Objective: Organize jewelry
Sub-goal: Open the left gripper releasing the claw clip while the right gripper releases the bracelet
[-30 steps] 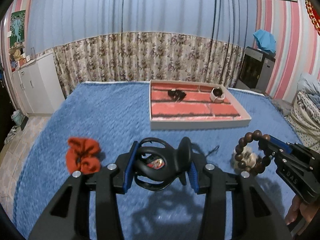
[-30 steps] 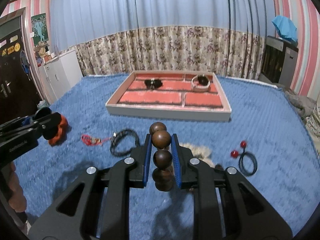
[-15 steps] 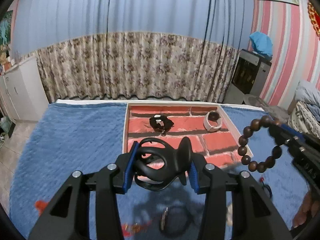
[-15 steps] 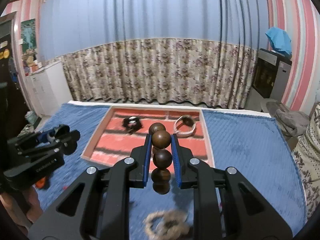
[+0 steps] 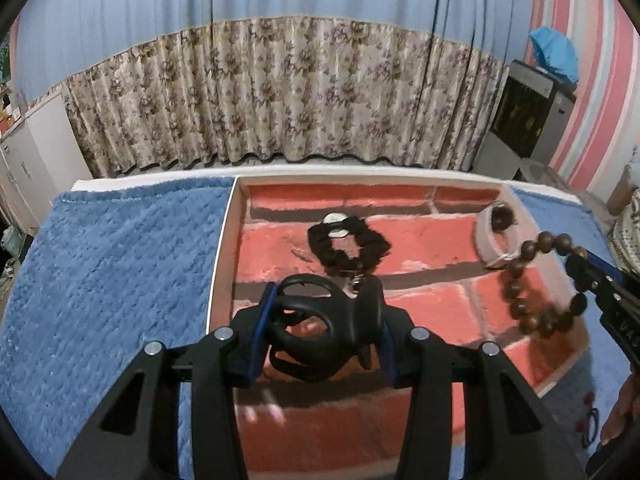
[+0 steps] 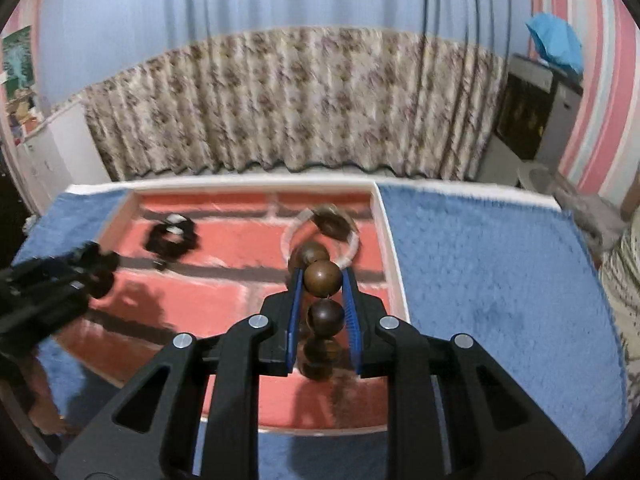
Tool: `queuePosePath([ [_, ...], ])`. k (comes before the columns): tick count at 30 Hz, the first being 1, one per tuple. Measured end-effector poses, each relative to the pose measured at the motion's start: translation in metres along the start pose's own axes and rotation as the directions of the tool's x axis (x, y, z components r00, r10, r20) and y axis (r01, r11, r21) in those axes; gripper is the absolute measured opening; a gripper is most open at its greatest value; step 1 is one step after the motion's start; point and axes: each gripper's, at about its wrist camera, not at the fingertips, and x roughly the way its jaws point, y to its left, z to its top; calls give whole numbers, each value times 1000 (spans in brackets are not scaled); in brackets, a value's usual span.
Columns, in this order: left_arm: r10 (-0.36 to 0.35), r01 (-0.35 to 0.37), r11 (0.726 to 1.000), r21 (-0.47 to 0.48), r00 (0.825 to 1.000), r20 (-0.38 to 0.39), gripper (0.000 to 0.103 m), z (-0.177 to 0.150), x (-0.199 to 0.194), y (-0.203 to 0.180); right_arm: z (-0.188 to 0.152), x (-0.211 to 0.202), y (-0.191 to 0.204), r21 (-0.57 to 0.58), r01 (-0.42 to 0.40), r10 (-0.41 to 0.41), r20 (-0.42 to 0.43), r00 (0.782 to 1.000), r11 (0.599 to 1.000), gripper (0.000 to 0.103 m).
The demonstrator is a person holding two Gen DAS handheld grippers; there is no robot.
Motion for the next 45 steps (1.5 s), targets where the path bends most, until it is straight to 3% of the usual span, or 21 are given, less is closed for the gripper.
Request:
queuePosePath([
  [10,9,-8,1000,19,996,-86,44,-2,43,-2,-1,32,-10,12,45,-45,-50,998,999,21],
  [18,34,-29,999,46,994,-102,45,1,54,-5,-4,59,-18,36,50,-45,-124,991,998,21],
  [27,52,-48,998,49,993,-102,46,4,56,-9,-11,68,-11,23,51,-48,-135,990,998,21],
  [31,61,-56,997,48,993,-97,59,3,55,-11,-11,68,-11,24,52,-49,-135,990,998,23],
  [33,72,-68,996,54,993,-88,66,2,52,-13,-10,67,-10,22,49,-46,-132,990,999,27],
  [36,82,-77,995,66,994,-68,68,0,45,-15,-9,57,-7,10,32,-31,-107,994,999,36],
  [40,36,-35,999,30,999,-26,71,2,22,-11,-3,36,-11,15,3,-2,-66,998,1000,49],
  [42,26,-27,999,17,1000,7,79,7,2,-8,1,23,-14,21,-12,13,-42,999,1000,59],
  [45,40,-41,999,17,998,53,81,12,-25,-4,8,-6,-21,25,-25,24,11,1000,999,77],
])
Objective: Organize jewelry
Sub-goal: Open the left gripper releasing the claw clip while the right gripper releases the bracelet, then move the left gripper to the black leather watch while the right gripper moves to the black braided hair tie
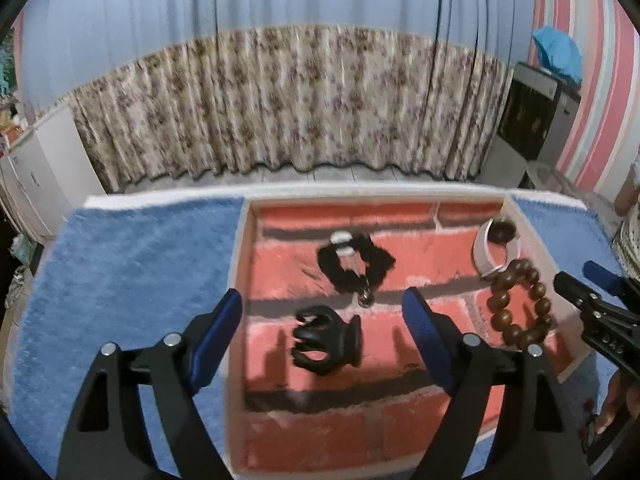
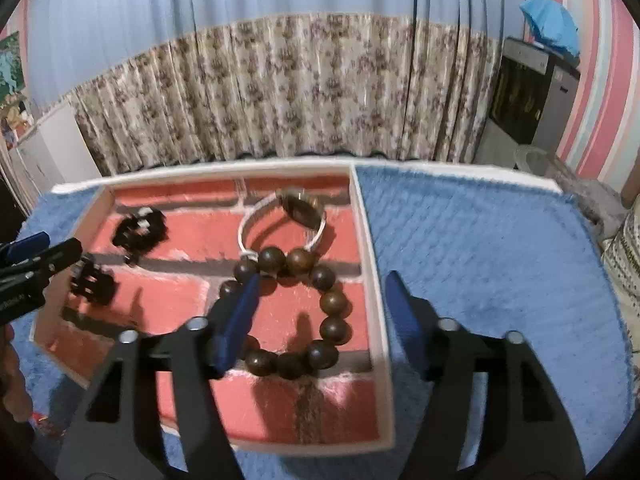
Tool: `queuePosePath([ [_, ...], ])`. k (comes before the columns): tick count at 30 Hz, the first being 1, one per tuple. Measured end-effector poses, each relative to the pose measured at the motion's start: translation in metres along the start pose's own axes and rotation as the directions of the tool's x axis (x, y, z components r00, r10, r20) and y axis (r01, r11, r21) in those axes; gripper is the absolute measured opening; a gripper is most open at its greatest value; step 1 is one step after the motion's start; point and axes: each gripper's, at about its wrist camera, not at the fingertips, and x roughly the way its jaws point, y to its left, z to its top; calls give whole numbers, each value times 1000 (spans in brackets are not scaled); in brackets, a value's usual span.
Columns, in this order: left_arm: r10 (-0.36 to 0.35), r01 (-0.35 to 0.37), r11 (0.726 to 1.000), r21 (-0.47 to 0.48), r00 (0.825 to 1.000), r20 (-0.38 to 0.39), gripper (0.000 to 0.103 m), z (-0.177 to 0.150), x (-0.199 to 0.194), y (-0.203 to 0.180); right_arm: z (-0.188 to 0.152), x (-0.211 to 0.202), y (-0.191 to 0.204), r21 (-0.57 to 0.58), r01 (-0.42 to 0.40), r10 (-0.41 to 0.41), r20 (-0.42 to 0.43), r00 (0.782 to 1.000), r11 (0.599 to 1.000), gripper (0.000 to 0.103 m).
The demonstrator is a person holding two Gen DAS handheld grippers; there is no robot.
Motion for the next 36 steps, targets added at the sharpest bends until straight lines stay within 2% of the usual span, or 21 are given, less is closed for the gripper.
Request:
queuePosePath([
  [2,-1,1,1000,2,1000,25,82,3,-24,5,4,-19,-4,-2,0,0,32,999,1000,88],
  [5,22,-22,1000,-1,996,83,90,4,-53,11,5,-48,-10,-4,1,0,83,997,1000,98],
  [8,35,-34,999,-11,990,136,92,2,-82,16,2,-77,-13,-14,1,1,128,992,1000,98],
  [11,6,-3,1000,-21,990,143,92,-2,-99,22,-2,-97,-16,-20,7,-4,148,989,1000,99],
  [16,10,-8,1000,-11,989,145,92,-17,-125,21,-12,-127,-24,-7,9,-8,178,984,1000,99],
  [19,24,-24,1000,3,988,154,92,-29,-139,18,-20,-144,-27,-19,43,-38,201,979,999,99],
  [24,44,-51,998,33,984,174,92,-53,-161,6,-39,-161,-25,-53,90,-77,210,975,995,99],
  [29,29,-36,999,38,987,160,92,-77,-176,-3,-66,-170,-23,-78,119,-100,216,971,990,99],
  [34,3,-3,1000,2,991,136,92,-97,-180,-1,-92,-175,-26,-66,92,-78,195,978,994,99],
  [36,14,-13,1000,-6,990,137,92,-103,-181,0,-100,-176,-26,-68,90,-76,192,978,994,99],
])
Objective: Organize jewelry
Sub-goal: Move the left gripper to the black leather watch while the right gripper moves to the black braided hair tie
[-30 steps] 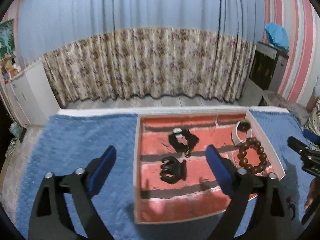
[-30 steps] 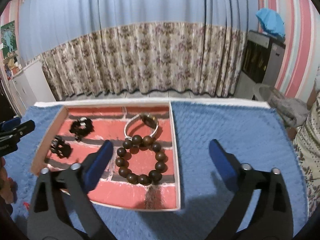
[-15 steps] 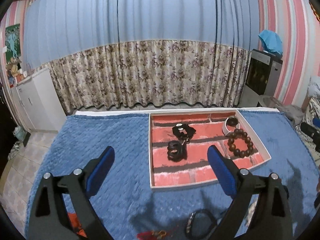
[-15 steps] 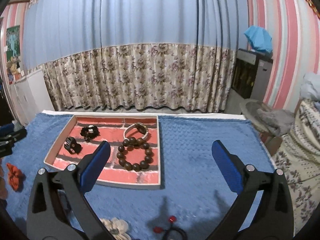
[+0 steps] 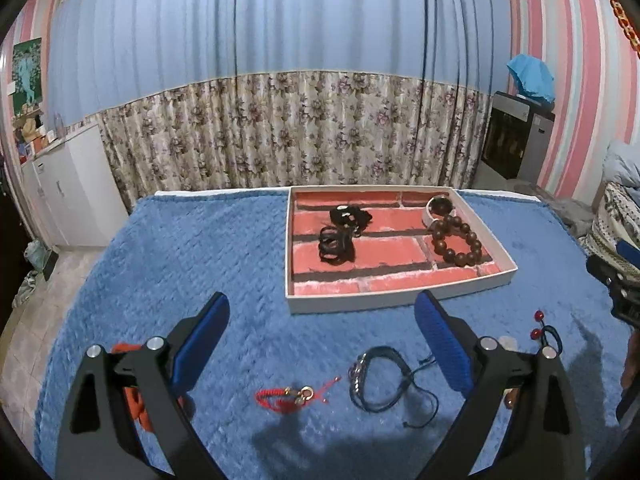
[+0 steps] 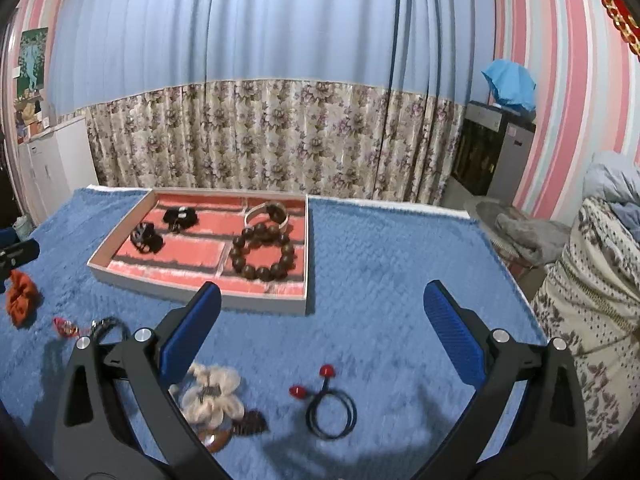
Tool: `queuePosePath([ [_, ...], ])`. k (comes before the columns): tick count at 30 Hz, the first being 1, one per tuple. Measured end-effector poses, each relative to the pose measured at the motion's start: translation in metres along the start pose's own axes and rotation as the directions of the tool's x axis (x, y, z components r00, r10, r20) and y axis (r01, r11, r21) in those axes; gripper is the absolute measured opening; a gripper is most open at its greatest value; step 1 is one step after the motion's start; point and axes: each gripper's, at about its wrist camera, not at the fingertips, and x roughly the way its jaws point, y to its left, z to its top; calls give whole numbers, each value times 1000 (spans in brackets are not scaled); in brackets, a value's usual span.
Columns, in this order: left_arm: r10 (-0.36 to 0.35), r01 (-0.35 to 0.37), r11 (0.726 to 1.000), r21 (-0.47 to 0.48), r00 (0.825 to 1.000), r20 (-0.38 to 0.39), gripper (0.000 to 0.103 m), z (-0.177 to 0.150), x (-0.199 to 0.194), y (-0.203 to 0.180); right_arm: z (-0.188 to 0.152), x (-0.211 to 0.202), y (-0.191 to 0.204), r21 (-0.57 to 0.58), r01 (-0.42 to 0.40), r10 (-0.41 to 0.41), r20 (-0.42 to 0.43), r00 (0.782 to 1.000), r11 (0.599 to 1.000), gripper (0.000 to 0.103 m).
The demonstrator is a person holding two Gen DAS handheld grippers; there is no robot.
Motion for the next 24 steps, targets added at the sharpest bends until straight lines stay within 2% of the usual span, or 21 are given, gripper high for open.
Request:
queuePosePath([
  [11,-20,18,999,-35,999,-47,92,-33,16,-6,-54,9,1,43,-34,39,-99,994,998,98],
  [20,-24,24,1000,2,994,-103,92,-54,46,-18,-86,27,13,19,-34,37,-206,978,999,85],
  [24,-29,29,1000,-1,990,-137,92,-62,59,-18,-93,30,18,17,-53,55,-230,972,998,83],
])
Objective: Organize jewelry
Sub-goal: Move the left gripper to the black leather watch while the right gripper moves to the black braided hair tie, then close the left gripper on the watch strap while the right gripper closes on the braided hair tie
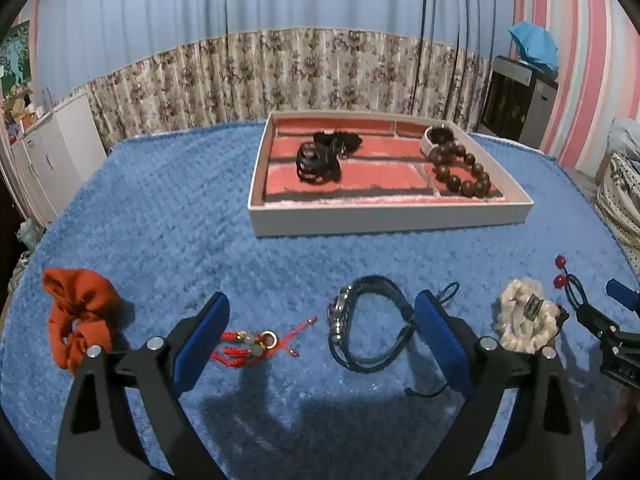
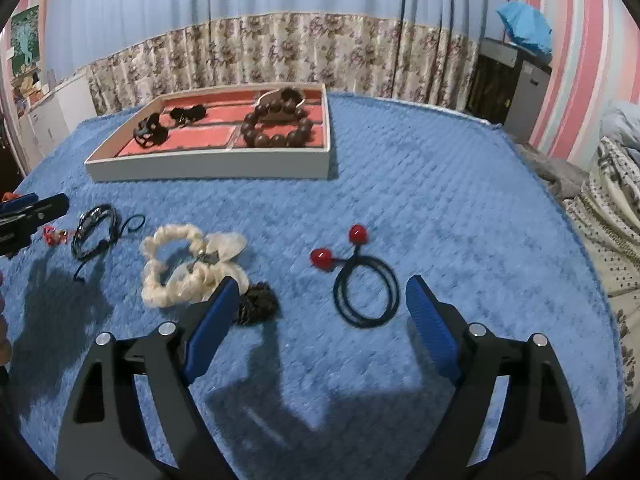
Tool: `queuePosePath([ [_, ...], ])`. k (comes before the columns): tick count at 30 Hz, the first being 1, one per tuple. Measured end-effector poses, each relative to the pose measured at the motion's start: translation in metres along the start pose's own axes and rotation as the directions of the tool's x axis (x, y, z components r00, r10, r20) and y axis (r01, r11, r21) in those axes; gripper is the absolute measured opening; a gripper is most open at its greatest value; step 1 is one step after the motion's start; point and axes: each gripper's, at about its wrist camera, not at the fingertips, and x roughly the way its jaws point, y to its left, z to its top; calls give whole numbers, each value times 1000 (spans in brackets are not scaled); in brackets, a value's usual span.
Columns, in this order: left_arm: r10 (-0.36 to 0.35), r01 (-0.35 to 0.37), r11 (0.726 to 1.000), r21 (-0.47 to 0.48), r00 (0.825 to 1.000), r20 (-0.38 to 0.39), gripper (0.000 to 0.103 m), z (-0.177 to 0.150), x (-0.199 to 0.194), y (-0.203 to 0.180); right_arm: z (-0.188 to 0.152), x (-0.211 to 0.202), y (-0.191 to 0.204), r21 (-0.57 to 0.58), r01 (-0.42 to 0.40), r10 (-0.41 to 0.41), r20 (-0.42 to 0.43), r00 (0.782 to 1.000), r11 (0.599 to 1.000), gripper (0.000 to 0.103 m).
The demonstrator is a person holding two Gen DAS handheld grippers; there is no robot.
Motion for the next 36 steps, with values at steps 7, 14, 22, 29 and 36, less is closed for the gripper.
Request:
queuePosePath([
  [7,-4,5,1000,5,1000,-21,92,-4,9,1,-2,10,11,-28,-18,17,-37,999,999,73],
  [14,-14,15,1000,19,999,-40,91,-8,19,0,-2,22,14,-27,-37,35,-65,997,999,66],
  [22,-28,30,999,34,998,-65,88,-3,33,-4,1,31,21,-27,-76,74,-76,994,997,58],
  [29,-58,60,998,11,992,-116,73,-1,47,-1,5,36,24,-18,-104,103,-82,991,994,34],
  [36,-50,52,999,16,991,-128,60,5,56,-4,11,41,23,-26,-108,106,-88,991,994,24],
])
